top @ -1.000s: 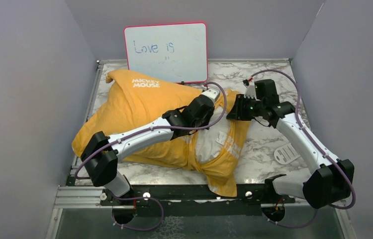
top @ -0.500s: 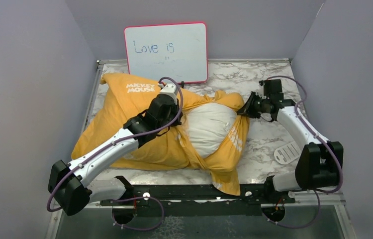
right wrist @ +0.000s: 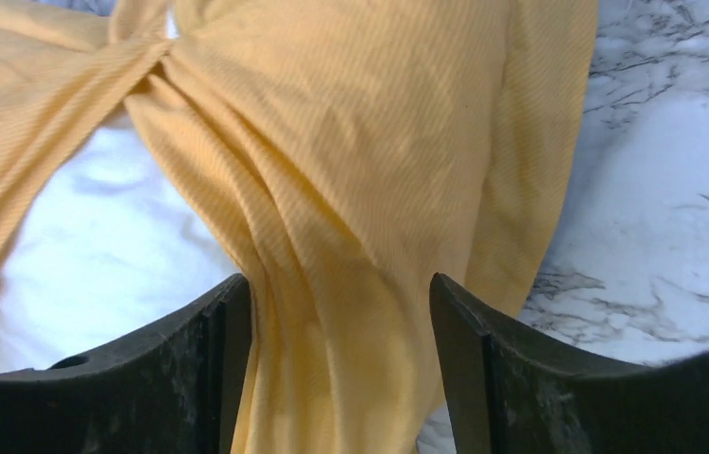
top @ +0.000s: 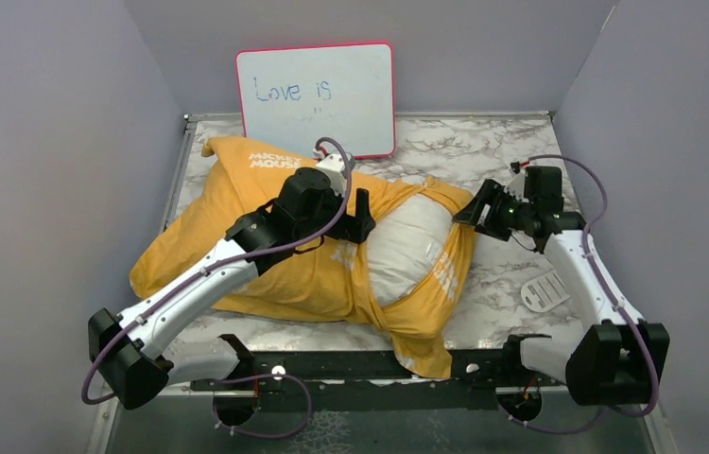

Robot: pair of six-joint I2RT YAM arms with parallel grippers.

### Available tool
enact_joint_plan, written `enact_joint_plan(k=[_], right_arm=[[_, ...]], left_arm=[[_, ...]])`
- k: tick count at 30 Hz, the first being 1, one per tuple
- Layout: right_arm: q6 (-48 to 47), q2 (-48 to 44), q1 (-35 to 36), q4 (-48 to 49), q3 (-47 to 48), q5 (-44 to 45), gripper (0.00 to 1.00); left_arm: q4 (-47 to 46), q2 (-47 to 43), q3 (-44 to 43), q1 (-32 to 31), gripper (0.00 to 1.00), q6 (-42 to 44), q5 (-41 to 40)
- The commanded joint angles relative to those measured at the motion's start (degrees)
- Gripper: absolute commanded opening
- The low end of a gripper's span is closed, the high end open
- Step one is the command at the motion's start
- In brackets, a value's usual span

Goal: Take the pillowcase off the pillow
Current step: Remove the pillow from the pillowcase.

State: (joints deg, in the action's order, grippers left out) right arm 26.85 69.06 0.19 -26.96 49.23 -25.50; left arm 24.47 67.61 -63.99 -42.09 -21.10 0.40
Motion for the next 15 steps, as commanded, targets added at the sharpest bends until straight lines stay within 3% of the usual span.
enact_joint_plan(k=[1, 5, 9, 15], right_arm=[[-3.0, -8.4, -0.9, -12.8, 6.3, 3.5, 0.75], [0.3, -14.1, -0.9, -16.5, 6.5, -3.0, 0.8], [0.2, -14.8, -0.2, -22.4, 4.5, -11.7, 0.77], [1.9, -17.3, 12.9, -26.6, 2.5, -10.1, 0.75]], left_arm=[[9.5, -2.5, -1.0, -7.9, 0.91, -2.9, -7.8], [14.3, -4.6, 0.5, -12.5, 0.93, -5.9, -9.2], [15.4, -5.6, 2.5, -15.8, 0.94, -7.4, -3.1], [15.3, -1.1, 5.5, -17.5, 0.88, -7.1, -2.1]])
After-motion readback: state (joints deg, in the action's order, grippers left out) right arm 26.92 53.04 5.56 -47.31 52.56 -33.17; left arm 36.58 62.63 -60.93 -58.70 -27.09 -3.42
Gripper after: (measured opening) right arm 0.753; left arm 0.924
